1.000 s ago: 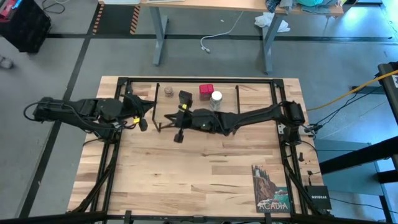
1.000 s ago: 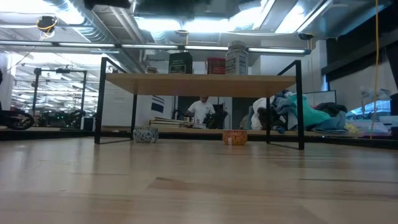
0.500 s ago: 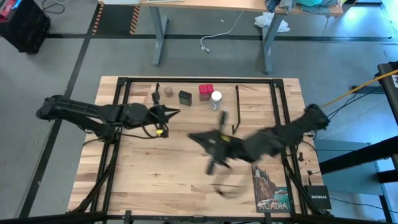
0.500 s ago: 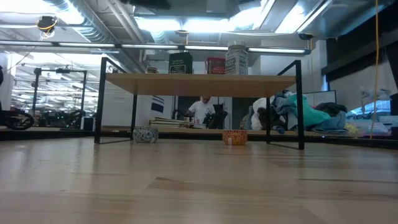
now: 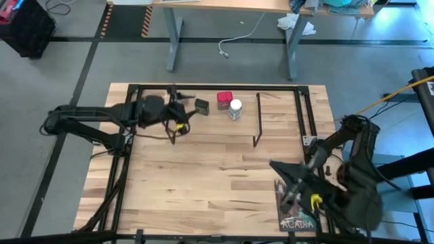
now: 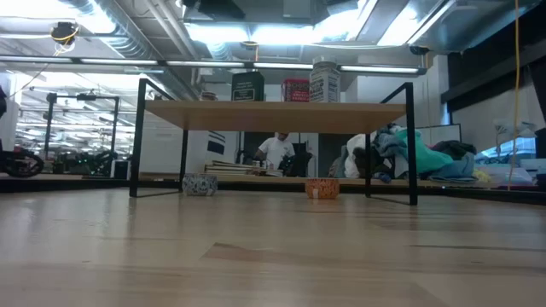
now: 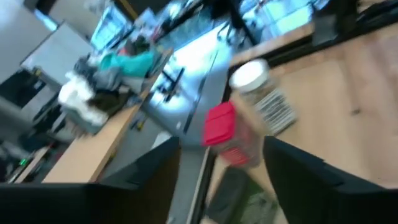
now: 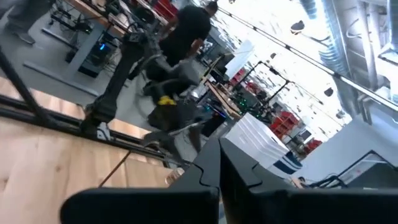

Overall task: Shelf spices
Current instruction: Adjust the green seasoning can

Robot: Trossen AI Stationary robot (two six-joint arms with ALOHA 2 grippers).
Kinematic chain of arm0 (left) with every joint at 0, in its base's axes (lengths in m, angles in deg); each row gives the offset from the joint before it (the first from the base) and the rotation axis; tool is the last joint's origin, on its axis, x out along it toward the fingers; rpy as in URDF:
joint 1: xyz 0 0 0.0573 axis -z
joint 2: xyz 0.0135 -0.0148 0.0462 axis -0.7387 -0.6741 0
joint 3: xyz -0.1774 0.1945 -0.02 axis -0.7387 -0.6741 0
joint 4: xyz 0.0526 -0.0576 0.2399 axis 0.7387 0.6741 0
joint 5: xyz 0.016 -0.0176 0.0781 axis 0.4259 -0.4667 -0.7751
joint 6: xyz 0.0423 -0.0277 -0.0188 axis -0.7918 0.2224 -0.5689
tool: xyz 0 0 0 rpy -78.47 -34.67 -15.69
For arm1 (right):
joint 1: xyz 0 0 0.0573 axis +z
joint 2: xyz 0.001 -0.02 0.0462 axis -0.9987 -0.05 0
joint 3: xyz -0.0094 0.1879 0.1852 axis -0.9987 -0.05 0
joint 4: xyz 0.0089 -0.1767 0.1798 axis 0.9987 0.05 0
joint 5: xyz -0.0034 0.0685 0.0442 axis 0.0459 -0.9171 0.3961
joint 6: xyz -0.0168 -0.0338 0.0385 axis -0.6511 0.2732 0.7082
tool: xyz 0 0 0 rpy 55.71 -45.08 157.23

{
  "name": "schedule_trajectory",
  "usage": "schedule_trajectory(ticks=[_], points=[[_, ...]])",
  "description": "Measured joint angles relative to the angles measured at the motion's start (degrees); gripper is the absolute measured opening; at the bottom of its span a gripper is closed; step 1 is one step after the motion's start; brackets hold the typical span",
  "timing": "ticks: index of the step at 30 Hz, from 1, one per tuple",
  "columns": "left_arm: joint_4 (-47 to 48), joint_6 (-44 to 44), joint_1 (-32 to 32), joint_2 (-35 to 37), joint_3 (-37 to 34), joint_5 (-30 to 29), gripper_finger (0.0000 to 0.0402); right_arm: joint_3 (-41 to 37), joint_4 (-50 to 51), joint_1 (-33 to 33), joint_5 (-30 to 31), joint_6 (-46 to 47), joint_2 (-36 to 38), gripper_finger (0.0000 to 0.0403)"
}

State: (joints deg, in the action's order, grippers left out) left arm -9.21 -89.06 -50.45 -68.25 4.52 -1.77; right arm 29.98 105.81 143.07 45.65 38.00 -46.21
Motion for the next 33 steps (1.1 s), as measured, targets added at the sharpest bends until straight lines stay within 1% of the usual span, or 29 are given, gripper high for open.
schedule_trajectory(ticks=[3,5,7,10,12,14,19,23,26,29,33], points=[[6.2,-0.8,-3.3,-1.7,4.6,-0.1,0.0256,0.0,7.6,2.5,1.8,7.2,0.0,0.0000],[11.4,-1.2,-5.4,-3.9,8.6,-0.1,0.0268,0.0,14.6,3.7,3.2,13.9,0.0,0.0000],[18.0,0.0,-7.3,-7.3,13.1,-0.1,0.0273,0.0,22.4,4.7,4.6,22.2,0.0,0.0000],[25.3,1.8,-9.6,-13.4,19.3,0.3,0.0272,0.0,34.9,5.7,4.8,34.6,0.0,0.0000],[29.7,1.1,-10.5,-17.2,23.0,0.6,0.0270,0.0,41.5,6.1,3.0,39.6,0.0,0.0000],[33.8,0.4,-11.4,-20.3,26.4,2.4,0.0269,-0.1,43.9,6.0,2.2,42.5,-0.1,0.0000],[43.8,0.1,-14.4,-25.7,33.7,9.3,0.0269,-0.1,43.7,7.4,2.3,43.0,-0.1,0.0000],[49.2,0.1,-16.7,-27.8,37.0,13.5,0.0266,-0.1,43.8,7.6,2.3,42.9,-0.1,0.0000],[51.0,0.4,-17.8,-29.1,37.7,15.5,0.0266,-0.1,43.9,7.4,2.3,42.9,-0.1,0.0000],[51.7,1.0,-18.6,-29.7,37.6,20.5,0.0267,-0.1,43.9,7.4,2.3,42.9,-0.1,0.0000],[52.4,0.6,-18.7,-29.7,37.6,22.6,0.0266,-0.1,44.0,7.5,2.2,42.9,-0.1,0.0000]])
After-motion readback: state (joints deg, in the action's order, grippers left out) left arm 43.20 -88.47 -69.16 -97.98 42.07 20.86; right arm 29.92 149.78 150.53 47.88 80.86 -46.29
